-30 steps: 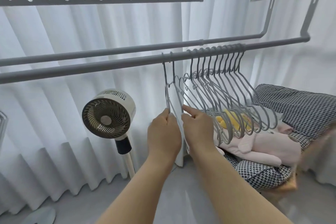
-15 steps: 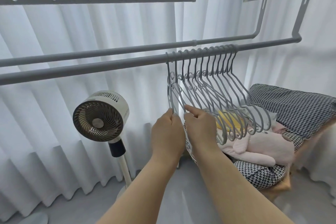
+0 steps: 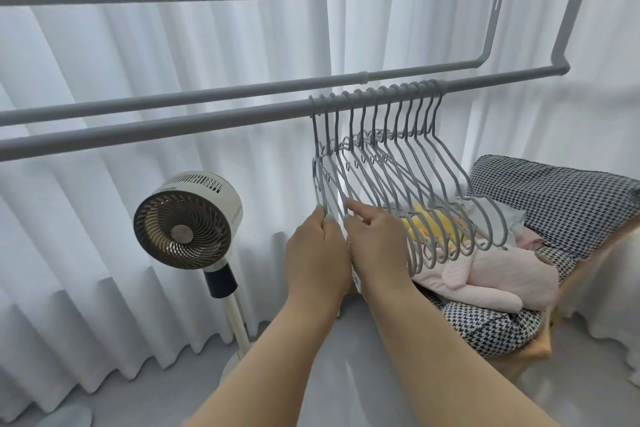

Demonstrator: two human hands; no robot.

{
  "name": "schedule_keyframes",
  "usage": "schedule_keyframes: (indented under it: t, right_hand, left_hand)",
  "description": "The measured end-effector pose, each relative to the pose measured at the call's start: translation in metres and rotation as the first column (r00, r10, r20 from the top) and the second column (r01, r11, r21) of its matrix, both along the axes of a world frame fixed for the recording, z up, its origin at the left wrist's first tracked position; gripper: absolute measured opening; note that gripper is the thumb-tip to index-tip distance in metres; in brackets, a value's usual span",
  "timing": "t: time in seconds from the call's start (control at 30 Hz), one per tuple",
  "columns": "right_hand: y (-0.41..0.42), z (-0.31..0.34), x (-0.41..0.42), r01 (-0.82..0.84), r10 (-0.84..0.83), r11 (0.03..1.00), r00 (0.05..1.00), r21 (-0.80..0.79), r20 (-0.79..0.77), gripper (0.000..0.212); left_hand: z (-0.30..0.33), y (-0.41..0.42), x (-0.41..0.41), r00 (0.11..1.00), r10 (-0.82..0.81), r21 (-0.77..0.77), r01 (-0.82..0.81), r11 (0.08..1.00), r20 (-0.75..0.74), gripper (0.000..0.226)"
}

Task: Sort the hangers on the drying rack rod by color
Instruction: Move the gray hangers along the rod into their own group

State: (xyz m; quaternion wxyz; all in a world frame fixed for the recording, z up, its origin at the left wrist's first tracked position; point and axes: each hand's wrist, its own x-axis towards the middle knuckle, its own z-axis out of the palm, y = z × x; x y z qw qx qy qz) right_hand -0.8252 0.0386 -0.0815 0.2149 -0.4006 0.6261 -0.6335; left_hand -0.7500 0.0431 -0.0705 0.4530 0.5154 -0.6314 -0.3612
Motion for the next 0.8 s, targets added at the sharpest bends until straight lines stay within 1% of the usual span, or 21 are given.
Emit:
schedule_keyframes:
  t: [0.1, 0.17, 0.5, 0.67, 0.8]
  right_hand:
    - [0.000, 0.000, 0.000, -0.002, 0.002, 1.000, 1.000, -0.001, -0.007, 0.038]
    - [0.002, 0.000, 0.000, -0.005, 0.005, 1.000, 1.000, 0.002, -0.012, 0.038]
    - [0.006, 0.003, 0.005, -0.003, 0.004, 1.000, 0.998, 0.018, -0.066, 0.038]
    - [0.008, 0.002, 0.007, -0.011, 0.012, 1.000, 0.998, 0.014, -0.064, 0.037]
    - [0.008, 0.002, 0.010, -0.015, 0.017, 0.999, 0.998, 0.028, -0.057, 0.038]
  left_hand:
    - [0.002, 0.002, 0.001, 0.999, 0.027, -0.008, -0.027, 1.000, 0.020, 0.048]
    - [0.002, 0.001, 0.001, 0.999, 0.047, -0.017, -0.046, 0.999, 0.024, 0.044]
    - [0.002, 0.002, 0.006, 0.998, 0.048, -0.004, -0.048, 0.999, 0.028, 0.045]
    - [0.003, 0.005, 0.009, 0.998, 0.060, -0.036, -0.059, 0.998, 0.023, 0.047]
    - [0.004, 0.007, 0.012, 0.997, 0.072, -0.033, -0.071, 0.997, 0.030, 0.045]
